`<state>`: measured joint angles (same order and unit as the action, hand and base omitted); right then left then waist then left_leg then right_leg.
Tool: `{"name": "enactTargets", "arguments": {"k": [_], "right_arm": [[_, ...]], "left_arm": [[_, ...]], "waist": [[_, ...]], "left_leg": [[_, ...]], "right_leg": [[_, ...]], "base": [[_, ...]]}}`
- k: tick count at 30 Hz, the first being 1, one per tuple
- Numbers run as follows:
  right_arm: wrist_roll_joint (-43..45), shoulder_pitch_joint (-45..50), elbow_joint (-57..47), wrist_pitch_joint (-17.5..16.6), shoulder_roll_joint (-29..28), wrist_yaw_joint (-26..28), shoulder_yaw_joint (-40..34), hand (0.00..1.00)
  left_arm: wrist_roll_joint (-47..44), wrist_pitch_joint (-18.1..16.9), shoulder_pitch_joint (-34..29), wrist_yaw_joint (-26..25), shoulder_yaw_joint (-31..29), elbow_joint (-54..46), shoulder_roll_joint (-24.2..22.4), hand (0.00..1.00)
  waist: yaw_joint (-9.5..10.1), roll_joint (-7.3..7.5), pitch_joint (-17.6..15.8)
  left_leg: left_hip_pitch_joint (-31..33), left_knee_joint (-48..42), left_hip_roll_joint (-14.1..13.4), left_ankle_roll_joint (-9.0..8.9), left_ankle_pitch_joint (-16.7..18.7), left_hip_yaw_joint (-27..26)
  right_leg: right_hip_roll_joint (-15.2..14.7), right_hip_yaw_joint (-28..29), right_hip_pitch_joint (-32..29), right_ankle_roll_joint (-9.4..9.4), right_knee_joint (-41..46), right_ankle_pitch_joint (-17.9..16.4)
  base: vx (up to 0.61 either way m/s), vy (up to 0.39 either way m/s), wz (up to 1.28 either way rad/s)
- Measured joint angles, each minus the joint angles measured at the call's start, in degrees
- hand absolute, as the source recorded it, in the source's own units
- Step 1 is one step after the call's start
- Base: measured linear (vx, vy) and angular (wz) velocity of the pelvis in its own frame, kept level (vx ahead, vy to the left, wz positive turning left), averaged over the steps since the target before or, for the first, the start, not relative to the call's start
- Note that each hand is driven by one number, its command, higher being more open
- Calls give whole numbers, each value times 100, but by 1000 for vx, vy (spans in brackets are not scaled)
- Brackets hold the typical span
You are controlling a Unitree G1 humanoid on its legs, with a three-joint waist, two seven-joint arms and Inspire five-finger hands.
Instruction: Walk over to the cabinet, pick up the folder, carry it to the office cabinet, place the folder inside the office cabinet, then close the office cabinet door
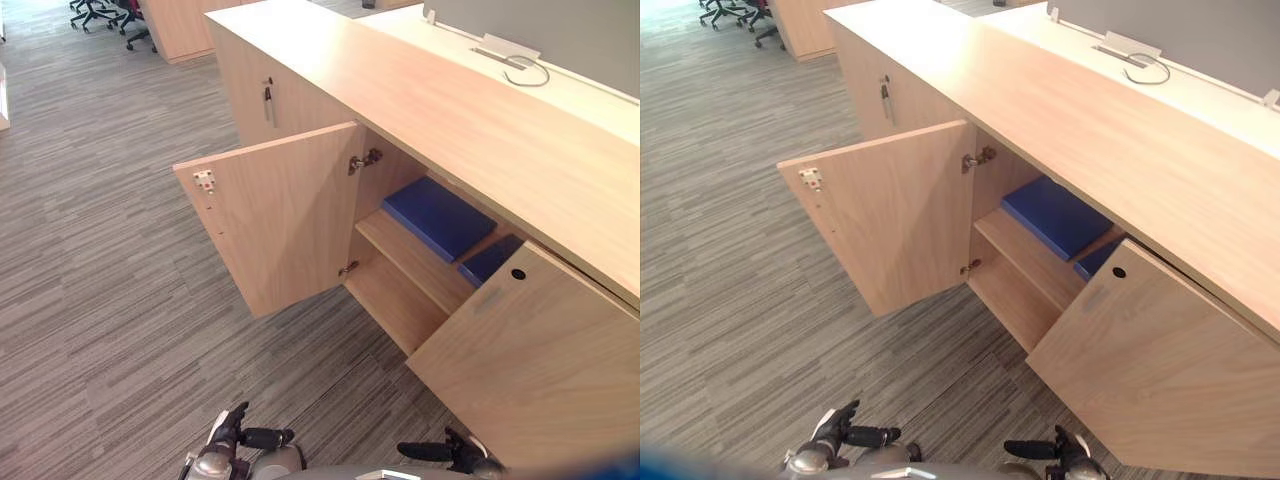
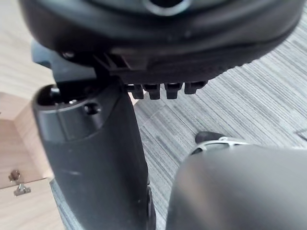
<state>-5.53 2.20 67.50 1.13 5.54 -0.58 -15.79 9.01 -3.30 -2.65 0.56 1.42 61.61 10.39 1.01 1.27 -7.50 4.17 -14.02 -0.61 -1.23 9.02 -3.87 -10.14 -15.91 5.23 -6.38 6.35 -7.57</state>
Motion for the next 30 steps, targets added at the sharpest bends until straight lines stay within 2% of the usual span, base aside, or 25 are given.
{"name": "enactTargets", "arguments": {"k": [3,4,6,7,11,12,16,20,22,25,30], "right_arm": [[347,121,-16,-11,-51,-14,-115,100],[357,131,-16,-12,-59,-13,-126,100],[413,150,-19,-36,-65,-10,-138,100],[462,147,-22,-67,-69,-15,-173,100],[609,154,-13,-128,-94,-13,-225,100],[740,146,-20,-190,-91,-2,-225,100],[804,140,-19,-217,-92,42,-228,100],[769,213,-16,-180,-77,72,-263,100],[693,368,-17,-152,-100,122,-329,100],[565,494,-26,-121,-114,136,-348,100],[560,485,-45,-111,-113,174,-353,100]], "left_arm": [[-182,8,-105,11,-30,122,5,100],[-270,8,-131,16,-70,171,-2,100],[-795,15,-325,52,-442,291,-61,100],[-1045,21,-404,98,-604,322,-97,100],[-2360,35,-750,248,-1336,396,-255,100],[-2884,36,-810,257,-1677,395,-345,100],[-3828,35,-805,160,-2553,216,-394,100],[-3876,33,-676,119,-3147,-402,-83,100],[-3858,30,-481,103,-3485,-743,283,100],[-3742,1,-133,31,-3659,-1092,783,100],[-3297,-20,578,-89,-3541,-1301,1201,100]], "waist": [[-110,49,126],[-130,45,130],[-136,-9,169],[-151,-16,161],[-142,-6,167],[-142,-3,167],[-145,-5,166],[-146,-25,154],[-139,-2,169],[-145,-7,171],[-144,6,204]], "left_leg": [[-290,748,252,90,-430,202],[-380,942,281,95,-542,254],[-745,1790,289,99,-1001,356],[-803,1913,286,96,-1077,413],[-934,1942,245,83,-1085,471],[-955,1945,246,82,-1084,468],[-946,1946,242,59,-1096,417],[-1014,1946,192,-2,-1048,223],[-1134,1946,136,-25,-972,73],[-1192,1946,98,-39,-897,-124],[-1206,1939,82,-52,-796,-277]], "right_leg": [[-164,-178,87,-32,-60,37],[-178,-233,103,-33,-79,40],[-155,-324,128,-27,-110,57],[-135,-377,177,-26,-136,62],[-78,-437,341,21,-172,92],[-76,-438,378,21,-206,92],[-64,-407,406,-8,-323,113],[-2,-219,450,50,-458,174],[41,-77,539,66,-564,204],[80,107,525,80,-613,219],[130,239,502,79,-680,221]], "base": [[32,34,39],[28,-47,43],[11,-68,25],[-12,-53,20],[-24,-40,9],[-51,-37,0],[-71,-29,-3],[-38,-10,-23],[9,-20,-34],[32,-26,-36],[65,-24,-18]]}}
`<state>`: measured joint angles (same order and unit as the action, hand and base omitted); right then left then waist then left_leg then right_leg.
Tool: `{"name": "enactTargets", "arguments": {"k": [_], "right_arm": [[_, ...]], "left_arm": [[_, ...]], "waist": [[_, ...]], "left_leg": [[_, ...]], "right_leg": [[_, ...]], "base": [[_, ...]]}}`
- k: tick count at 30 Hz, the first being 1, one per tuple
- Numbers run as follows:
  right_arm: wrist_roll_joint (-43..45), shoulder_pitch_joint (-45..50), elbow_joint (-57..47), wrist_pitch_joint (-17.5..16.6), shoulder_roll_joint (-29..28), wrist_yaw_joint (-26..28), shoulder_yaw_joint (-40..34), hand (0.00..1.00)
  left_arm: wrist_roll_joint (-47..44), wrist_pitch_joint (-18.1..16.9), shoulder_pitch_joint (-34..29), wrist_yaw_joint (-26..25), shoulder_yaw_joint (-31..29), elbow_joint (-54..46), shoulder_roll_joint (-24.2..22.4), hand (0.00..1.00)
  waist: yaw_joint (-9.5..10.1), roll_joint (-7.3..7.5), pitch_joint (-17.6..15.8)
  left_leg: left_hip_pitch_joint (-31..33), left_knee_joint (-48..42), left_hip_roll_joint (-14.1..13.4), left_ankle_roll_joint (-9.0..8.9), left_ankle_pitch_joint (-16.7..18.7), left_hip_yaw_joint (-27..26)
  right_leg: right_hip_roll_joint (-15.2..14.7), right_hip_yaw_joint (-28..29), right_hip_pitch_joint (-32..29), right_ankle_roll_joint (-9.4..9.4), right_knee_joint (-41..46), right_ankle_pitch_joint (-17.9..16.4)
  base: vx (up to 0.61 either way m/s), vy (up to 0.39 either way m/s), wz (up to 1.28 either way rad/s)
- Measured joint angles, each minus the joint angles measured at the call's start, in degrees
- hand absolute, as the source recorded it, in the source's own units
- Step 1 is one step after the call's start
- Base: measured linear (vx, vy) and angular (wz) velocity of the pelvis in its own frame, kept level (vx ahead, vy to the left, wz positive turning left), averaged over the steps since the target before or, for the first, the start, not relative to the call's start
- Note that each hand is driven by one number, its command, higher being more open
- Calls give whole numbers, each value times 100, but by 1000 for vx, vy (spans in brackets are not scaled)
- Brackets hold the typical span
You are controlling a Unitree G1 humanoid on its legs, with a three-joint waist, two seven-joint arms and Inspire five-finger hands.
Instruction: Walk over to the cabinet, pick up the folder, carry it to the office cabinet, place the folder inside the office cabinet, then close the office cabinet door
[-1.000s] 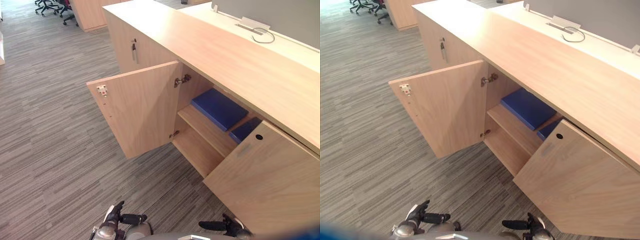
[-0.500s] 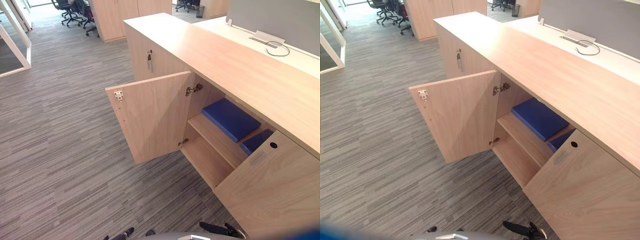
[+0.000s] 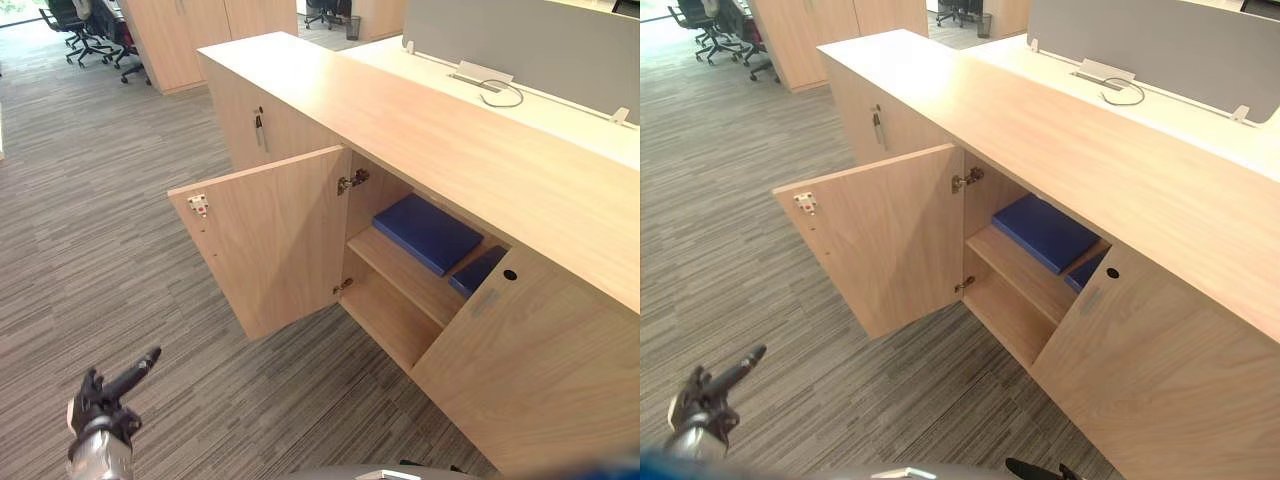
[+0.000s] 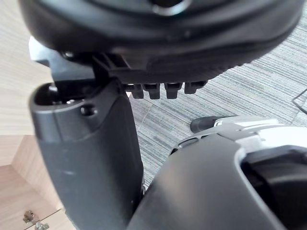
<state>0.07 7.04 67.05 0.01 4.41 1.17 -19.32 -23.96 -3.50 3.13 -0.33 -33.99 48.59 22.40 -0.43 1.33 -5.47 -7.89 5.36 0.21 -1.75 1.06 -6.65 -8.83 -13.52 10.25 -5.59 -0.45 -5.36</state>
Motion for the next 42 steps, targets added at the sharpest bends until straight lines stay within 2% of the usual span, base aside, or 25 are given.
{"name": "enactTargets", "arguments": {"k": [4,5,8,9,11,12,13,14,15,16,17,19,22,24,27,31,34,39,42], "right_arm": [[4,-9,-23,64,1,14,-1,100],[4,-23,-46,100,2,19,1,100],[28,-32,-55,112,47,28,16,100],[34,-20,-114,116,81,37,24,100],[35,-19,-194,117,105,42,32,100],[34,-75,-221,127,138,40,70,100],[35,-149,-227,134,250,34,78,100],[34,-189,-232,141,276,31,76,100],[35,-253,-270,152,339,13,52,100],[37,-275,-333,143,246,6,47,100],[37,-281,-334,140,212,8,45,100],[36,-290,-295,145,67,65,23,100],[103,-289,-302,138,1,67,11,100],[235,-269,-369,113,1,52,15,100],[226,-157,-397,130,35,72,15,100],[225,115,-419,188,31,76,15,100],[223,236,-451,182,34,90,14,100],[168,262,-429,183,69,173,22,100],[5,250,-429,175,80,254,19,100]], "left_arm": [[417,57,288,-36,483,-23,30,100],[501,108,303,-40,706,-152,29,100],[691,204,329,-34,1132,-425,15,100],[716,245,338,-21,1181,-508,7,100],[730,260,393,-41,1157,-622,11,100],[754,259,474,-42,1091,-637,12,100],[770,260,520,-48,1054,-640,18,100],[771,261,523,-49,1042,-641,19,100],[773,278,526,-52,985,-640,65,100],[773,282,547,-71,985,-640,196,100],[775,285,588,-72,998,-635,280,100],[783,286,814,-162,996,-596,495,100],[781,285,964,-204,1007,-595,519,100],[781,285,965,-205,1012,-583,498,100],[796,280,1001,-160,1049,-581,364,100],[917,280,1015,-65,1189,-578,237,100],[1330,285,934,-16,1523,-607,249,100],[1996,283,645,390,1944,-609,740,100],[2335,291,592,485,2061,-579,842,100]], "waist": [[-1,23,35],[-7,14,31],[-6,-81,-34],[-1,-194,-116],[43,-159,-229],[57,-153,-288],[43,-244,-351],[58,-294,-371],[130,-301,-360],[161,-169,-320],[162,-159,-316],[161,-45,-278],[165,-55,-232],[171,-115,-133],[165,-168,-5],[190,-112,132],[214,-86,207],[373,-40,281],[369,-35,282]], "left_leg": [[-19,-34,-32,-24,28,-38],[41,-191,-79,-28,172,-32],[844,-2153,-326,28,1017,91],[1138,-3057,-446,11,1174,190],[1538,-4218,-463,-42,1074,440],[1802,-4330,-556,-79,1404,539],[1902,-3789,-777,-142,1393,709],[1909,-3387,-883,-154,1204,803],[1816,-2940,-845,-370,990,856],[1778,-2823,-694,-295,880,804],[1820,-2831,-650,-294,879,857],[1772,-2801,-575,-295,880,875],[1505,-2436,-574,-267,783,737],[1180,-1816,-539,-237,514,419],[849,-1092,-316,-120,166,29],[583,-785,-131,-14,63,-374],[393,-556,-68,25,-41,-683],[112,-35,-9,15,-335,-1021],[101,-17,1,-27,-380,-1094]], "right_leg": [[37,15,5,25,-2,7],[66,12,2,31,27,11],[162,-4,33,49,285,22],[224,0,108,53,433,20],[136,33,276,84,541,7],[64,102,348,135,520,-26],[88,158,336,110,525,-41],[85,192,319,72,527,-65],[-89,329,268,-108,560,-159],[-206,331,69,-234,629,-170],[-219,349,19,-232,619,-167],[-256,400,40,-272,577,-88],[-334,479,39,-430,627,51],[-449,700,-173,-484,726,135],[-698,1000,-426,-513,781,158],[-870,1287,-595,-524,850,166],[-926,1355,-760,-544,921,221],[-938,1180,-927,-541,856,213],[-959,1110,-931,-558,773,194]], "base": [[87,-36,-6],[53,-21,4],[57,-2,8],[82,66,1],[82,115,-2],[53,139,-7],[67,143,-16],[104,207,-39],[114,239,-48],[98,239,-41],[83,180,-13],[58,120,2],[18,59,-22],[-16,61,-60],[-10,85,-58],[-19,113,-52],[-58,86,-50],[-97,18,-39],[-129,-4,-17]]}}
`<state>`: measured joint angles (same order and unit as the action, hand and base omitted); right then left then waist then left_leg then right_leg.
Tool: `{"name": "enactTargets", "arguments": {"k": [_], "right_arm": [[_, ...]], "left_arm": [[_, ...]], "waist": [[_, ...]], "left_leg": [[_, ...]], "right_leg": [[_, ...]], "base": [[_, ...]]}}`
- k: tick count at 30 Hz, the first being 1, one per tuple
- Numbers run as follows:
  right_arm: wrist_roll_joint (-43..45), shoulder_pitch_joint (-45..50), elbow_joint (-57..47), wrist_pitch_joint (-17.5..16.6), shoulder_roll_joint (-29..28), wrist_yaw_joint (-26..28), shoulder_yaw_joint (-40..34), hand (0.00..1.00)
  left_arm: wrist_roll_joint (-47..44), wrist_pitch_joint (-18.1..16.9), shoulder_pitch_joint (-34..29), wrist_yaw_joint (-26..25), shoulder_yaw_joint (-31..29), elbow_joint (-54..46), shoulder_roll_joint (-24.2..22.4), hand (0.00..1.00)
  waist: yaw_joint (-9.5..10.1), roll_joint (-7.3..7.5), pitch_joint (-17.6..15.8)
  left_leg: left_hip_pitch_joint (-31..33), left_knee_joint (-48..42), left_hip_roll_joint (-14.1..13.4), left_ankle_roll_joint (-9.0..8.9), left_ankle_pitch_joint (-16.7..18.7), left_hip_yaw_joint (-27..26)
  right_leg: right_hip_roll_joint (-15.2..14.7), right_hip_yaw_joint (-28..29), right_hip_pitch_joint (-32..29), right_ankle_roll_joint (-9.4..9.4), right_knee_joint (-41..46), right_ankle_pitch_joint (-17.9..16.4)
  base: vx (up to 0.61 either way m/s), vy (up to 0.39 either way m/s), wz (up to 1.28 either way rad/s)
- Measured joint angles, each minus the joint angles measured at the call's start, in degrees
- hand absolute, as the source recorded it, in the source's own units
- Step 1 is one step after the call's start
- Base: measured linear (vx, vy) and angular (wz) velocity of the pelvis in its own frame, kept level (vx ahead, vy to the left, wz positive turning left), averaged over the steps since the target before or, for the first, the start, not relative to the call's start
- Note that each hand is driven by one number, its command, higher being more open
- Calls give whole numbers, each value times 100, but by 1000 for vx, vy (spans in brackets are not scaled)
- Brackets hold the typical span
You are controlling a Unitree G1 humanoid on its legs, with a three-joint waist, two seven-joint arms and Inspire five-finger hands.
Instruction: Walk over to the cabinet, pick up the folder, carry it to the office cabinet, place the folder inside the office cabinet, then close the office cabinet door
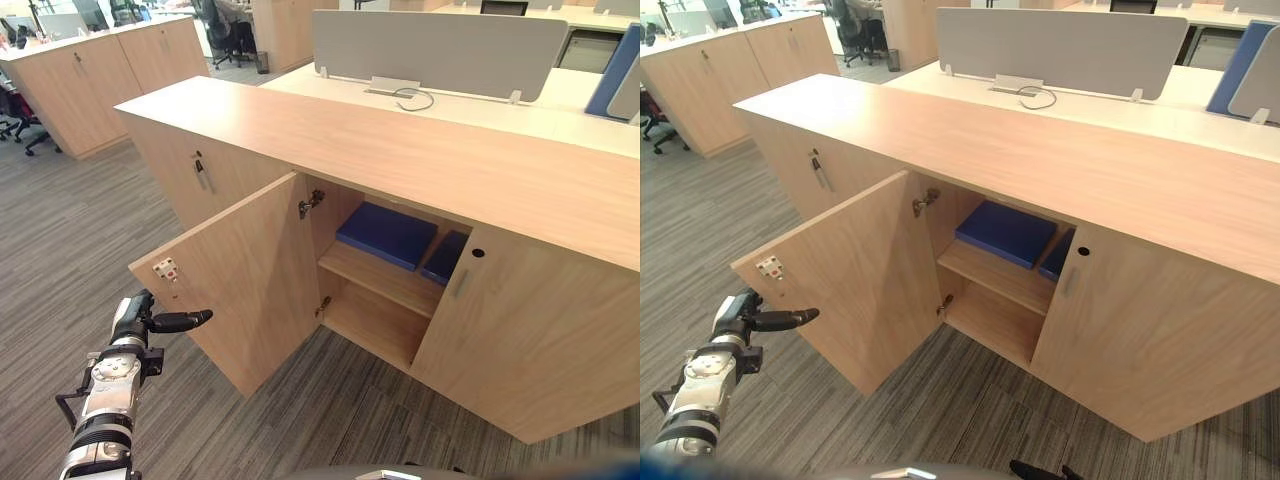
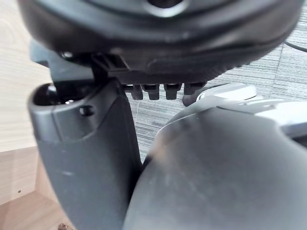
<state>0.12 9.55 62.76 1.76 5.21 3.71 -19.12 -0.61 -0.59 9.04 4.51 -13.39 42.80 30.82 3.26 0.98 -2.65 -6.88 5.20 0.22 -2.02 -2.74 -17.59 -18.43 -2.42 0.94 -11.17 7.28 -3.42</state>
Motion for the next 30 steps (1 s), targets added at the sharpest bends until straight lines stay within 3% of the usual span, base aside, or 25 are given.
{"name": "enactTargets", "arguments": {"k": [4,10,14,19,21,22,26,27,28,30], "right_arm": [[-7,-3,9,9,-9,30,2,100],[-6,-23,59,17,-58,69,0,100],[-10,-12,116,19,-60,70,-4,100],[-55,-1,371,-6,9,73,-15,100],[-71,-29,541,-46,57,77,-12,100],[-119,-97,613,-50,88,80,-6,100],[-179,-240,713,-55,111,79,5,100],[-226,-390,721,-69,79,71,13,100],[-226,-440,726,-88,19,69,76,100],[-229,-438,735,-104,-5,66,245,100]], "left_arm": [[304,-1,14,120,306,18,215,100],[974,2,147,-183,452,149,308,100],[1138,242,-109,-353,874,-519,448,100],[460,484,-1075,-181,2020,-2615,724,100],[697,498,-1113,-33,3138,-3374,993,100],[1124,428,-1078,83,3880,-3820,1156,100],[1678,236,-832,228,4658,-4275,1117,100],[2033,-311,-486,593,5297,-4653,997,100],[2175,-1411,-179,875,5956,-5718,952,100],[2207,-2130,3,877,6113,-6355,807,100]], "waist": [[-2,32,22],[-1,129,86],[105,175,112],[426,184,122],[588,191,127],[582,203,136],[494,220,151],[194,263,249],[-81,304,420],[-212,344,456]], "left_leg": [[-3,12,-15,-58,-41,23],[25,10,-53,-64,-44,18],[89,-19,-67,-73,-45,73],[195,-24,-15,-61,-52,264],[221,-31,79,-49,-44,401],[283,-54,154,-9,-15,460],[315,-21,303,-10,-10,495],[406,-52,450,2,-18,543],[364,-20,433,12,-8,404],[262,-20,346,15,6,233]], "right_leg": [[24,-54,-7,9,6,13],[33,-177,-62,112,-5,80],[35,-313,-73,46,-22,122],[-53,-737,-8,-29,-43,235],[-173,-959,47,-58,-29,304],[-285,-1052,58,-70,-22,318],[-444,-1141,43,-65,-48,323],[-601,-1143,-63,-74,-77,304],[-602,-1155,-161,216,-138,359],[-555,-1173,-212,417,-138,503]], "base": [[-102,-7,-2],[-22,5,-5],[49,4,8],[45,22,25],[-55,67,41],[-108,96,30],[-104,111,8],[-29,117,-53],[6,85,-72],[27,44,-81]]}}
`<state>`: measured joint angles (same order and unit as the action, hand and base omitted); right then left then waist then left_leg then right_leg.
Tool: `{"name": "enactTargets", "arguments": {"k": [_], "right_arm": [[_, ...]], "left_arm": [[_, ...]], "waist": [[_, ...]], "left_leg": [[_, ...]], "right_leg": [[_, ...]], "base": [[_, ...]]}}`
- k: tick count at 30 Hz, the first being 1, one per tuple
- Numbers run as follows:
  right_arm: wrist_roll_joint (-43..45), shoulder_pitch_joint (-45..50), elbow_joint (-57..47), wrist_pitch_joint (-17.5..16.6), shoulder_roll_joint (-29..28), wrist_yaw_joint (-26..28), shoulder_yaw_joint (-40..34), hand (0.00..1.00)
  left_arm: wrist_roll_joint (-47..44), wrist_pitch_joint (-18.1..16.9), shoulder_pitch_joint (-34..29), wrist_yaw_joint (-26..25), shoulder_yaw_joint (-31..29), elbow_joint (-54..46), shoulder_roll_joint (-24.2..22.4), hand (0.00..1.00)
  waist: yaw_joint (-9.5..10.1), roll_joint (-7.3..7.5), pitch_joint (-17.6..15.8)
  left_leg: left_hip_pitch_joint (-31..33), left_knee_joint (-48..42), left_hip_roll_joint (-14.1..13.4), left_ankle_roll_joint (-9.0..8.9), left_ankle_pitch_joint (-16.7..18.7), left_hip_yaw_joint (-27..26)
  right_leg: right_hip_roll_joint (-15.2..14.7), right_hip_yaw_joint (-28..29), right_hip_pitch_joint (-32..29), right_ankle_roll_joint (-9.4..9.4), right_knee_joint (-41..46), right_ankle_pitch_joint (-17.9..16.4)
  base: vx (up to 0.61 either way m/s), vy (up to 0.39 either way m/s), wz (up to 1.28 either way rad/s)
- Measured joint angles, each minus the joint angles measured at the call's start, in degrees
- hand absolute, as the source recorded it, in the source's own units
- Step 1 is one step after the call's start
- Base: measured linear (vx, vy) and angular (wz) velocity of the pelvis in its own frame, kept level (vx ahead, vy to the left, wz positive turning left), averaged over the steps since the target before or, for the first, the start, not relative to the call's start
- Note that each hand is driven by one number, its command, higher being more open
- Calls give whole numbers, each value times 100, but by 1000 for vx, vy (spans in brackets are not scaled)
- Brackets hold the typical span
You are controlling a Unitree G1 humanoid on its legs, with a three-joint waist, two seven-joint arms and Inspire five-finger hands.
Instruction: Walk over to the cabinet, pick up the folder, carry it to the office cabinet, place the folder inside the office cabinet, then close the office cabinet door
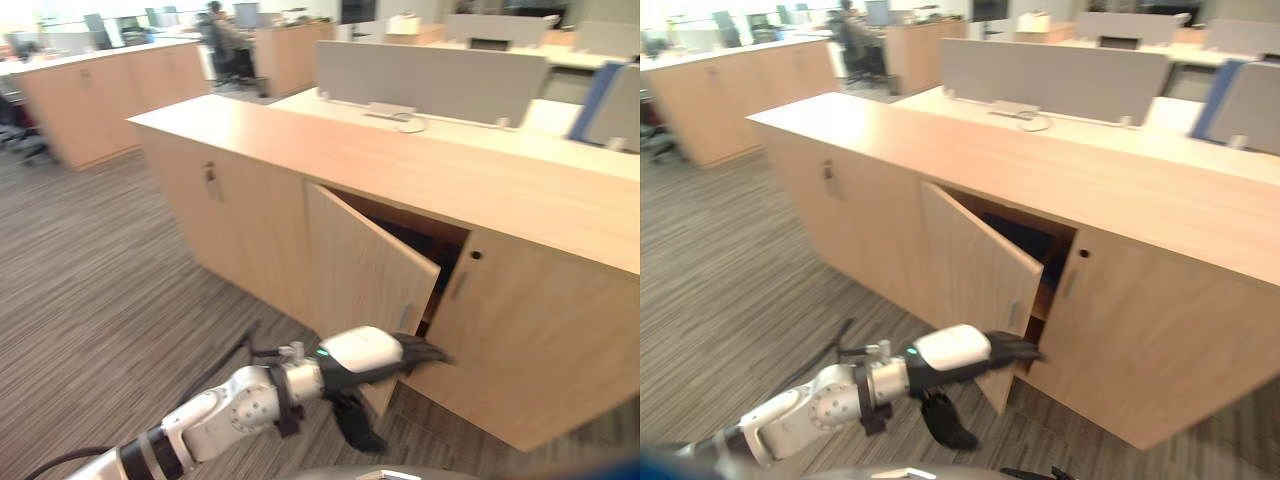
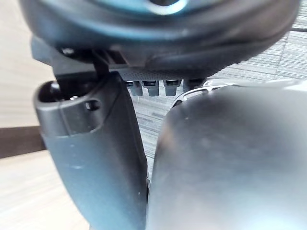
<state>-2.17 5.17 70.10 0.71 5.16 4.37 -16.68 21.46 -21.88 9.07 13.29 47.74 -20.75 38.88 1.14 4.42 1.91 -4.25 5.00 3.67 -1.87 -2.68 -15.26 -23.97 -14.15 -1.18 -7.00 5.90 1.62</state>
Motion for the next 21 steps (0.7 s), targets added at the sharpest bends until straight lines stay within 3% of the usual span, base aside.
{"name": "enactTargets", "arguments": {"k": [3,11,14,17,21], "right_arm": [[-1,4,92,-3,9,4,97,100],[-3,-35,107,-121,226,8,447,100],[2,-46,81,-125,240,-3,468,100],[9,-65,-10,-132,239,-40,674,100],[138,-57,-71,-140,214,-121,660,100]], "left_arm": [[25,-488,238,-56,-28,-419,101,100],[297,-254,3,211,-13,513,202,100],[266,-243,-213,229,-19,1048,-205,100],[279,-89,-515,196,-239,2248,-863,100],[285,480,-1367,57,-1501,3729,-1678,100]], "waist": [[-100,-20,27],[-189,-310,-16],[-248,-345,-71],[-416,-361,-98],[-483,-418,-141]], "left_leg": [[-155,0,-222,-63,26,-160],[-296,-3,-852,-425,8,-300],[-373,-4,-1117,-527,10,-401],[-457,-4,-1397,-702,52,-543],[-522,-229,-1905,-994,241,-960]], "right_leg": [[186,-90,-2,58,56,73],[832,-227,51,2,-58,26],[1100,-241,122,10,-176,30],[1417,-185,205,90,-350,44],[1956,137,186,248,-547,55]], "base": [[24,-30,-44],[50,-92,-19],[62,-115,-23],[61,-119,-28],[70,-105,-50]]}}
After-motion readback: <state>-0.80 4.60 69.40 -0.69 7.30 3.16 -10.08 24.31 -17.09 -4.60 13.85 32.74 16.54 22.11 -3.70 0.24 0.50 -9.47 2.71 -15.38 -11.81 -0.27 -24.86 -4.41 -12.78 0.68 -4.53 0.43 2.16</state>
